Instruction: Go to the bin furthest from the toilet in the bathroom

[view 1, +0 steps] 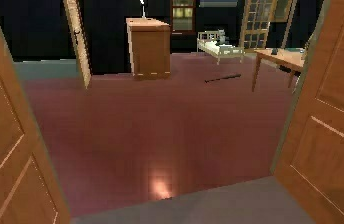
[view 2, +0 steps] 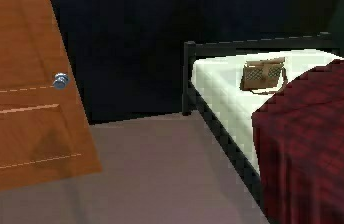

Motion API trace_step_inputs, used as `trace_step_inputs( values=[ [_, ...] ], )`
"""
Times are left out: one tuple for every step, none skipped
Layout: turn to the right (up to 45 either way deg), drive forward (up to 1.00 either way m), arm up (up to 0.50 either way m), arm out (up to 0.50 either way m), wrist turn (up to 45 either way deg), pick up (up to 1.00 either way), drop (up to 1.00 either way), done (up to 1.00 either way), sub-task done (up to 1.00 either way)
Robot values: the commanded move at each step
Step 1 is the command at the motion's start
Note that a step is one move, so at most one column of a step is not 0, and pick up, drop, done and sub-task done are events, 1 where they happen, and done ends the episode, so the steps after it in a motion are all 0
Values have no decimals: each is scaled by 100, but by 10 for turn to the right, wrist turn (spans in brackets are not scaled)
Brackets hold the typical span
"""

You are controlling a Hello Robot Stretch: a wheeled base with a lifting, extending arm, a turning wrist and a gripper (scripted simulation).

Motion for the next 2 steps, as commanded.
trace_step_inputs(
  values=[
    [0, 70, 0, 0, 0, 0, 0, 0, 0],
    [-360, 0, 0, 0, 0, 0, 0, 0, 0]
  ],
)
